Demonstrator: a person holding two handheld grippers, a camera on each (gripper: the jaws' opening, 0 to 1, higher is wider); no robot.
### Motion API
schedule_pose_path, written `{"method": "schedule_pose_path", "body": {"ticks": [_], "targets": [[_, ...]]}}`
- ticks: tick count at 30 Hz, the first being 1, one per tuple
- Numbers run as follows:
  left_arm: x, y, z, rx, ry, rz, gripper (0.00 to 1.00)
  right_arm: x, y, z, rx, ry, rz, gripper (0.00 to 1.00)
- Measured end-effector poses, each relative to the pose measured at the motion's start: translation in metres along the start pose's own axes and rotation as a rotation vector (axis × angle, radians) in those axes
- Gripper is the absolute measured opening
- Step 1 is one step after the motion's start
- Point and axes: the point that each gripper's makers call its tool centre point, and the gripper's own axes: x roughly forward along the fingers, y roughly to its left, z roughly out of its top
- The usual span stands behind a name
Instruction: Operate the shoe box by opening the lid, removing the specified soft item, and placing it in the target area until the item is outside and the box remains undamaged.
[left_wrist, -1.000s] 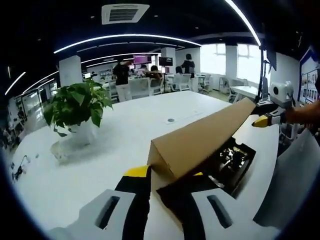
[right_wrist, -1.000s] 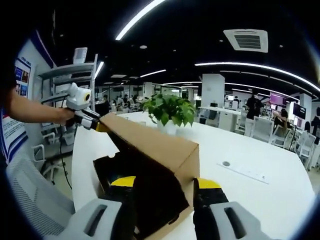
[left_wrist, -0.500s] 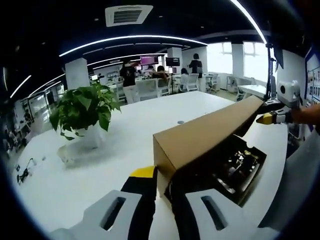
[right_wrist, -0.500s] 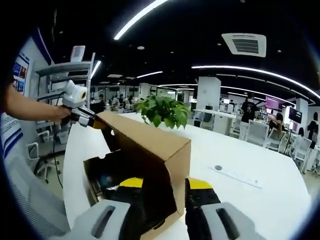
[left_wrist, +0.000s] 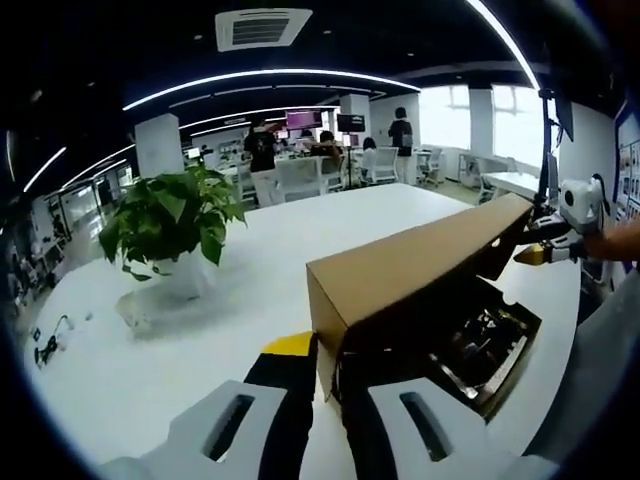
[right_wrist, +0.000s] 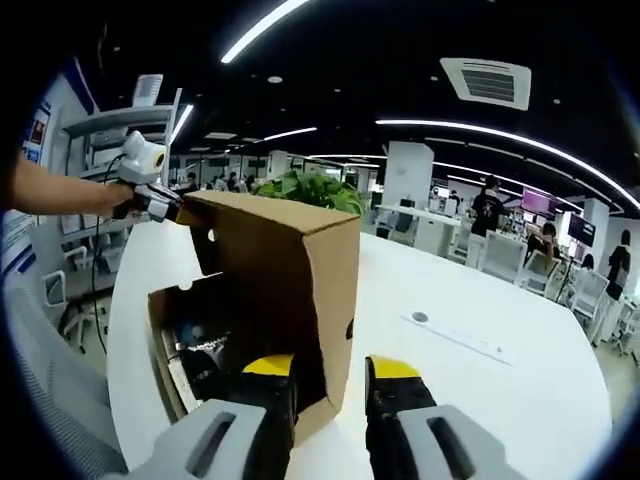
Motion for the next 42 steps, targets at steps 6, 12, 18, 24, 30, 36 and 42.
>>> {"method": "schedule_pose_path", "body": {"ticks": [6,12,18,24,30,36,42], "targets": [[0.005,0.004,0.003,-0.014,0.003,0.021,0.04,0.009,0.002,-0.017,-0.014,0.04,-0.006,0.15],[0.009,0.007,0.006,-0.025,0.0,0.028,0.03,0.017,-0.004,-0.029,-0.011,0.072,-0.033,0.09],[0.013,0.01,0.008,-0.032,-0.005,0.026,0.03,0.024,-0.006,-0.033,-0.011,0.086,-0.042,0.05],[0.021,0.014,0.011,-0.038,-0.005,0.03,0.03,0.031,-0.01,-0.035,0.001,0.096,-0.044,0.03],[0.025,0.016,0.013,-0.039,-0.008,0.033,0.03,0.036,-0.012,-0.033,-0.005,0.097,-0.046,0.0],[0.029,0.017,0.014,-0.042,-0.012,0.03,0.03,0.038,-0.014,-0.033,-0.019,0.102,-0.055,0.0],[0.033,0.018,0.016,-0.021,-0.019,0.031,0.05,0.039,-0.016,-0.032,-0.051,0.102,-0.062,0.0]]}}
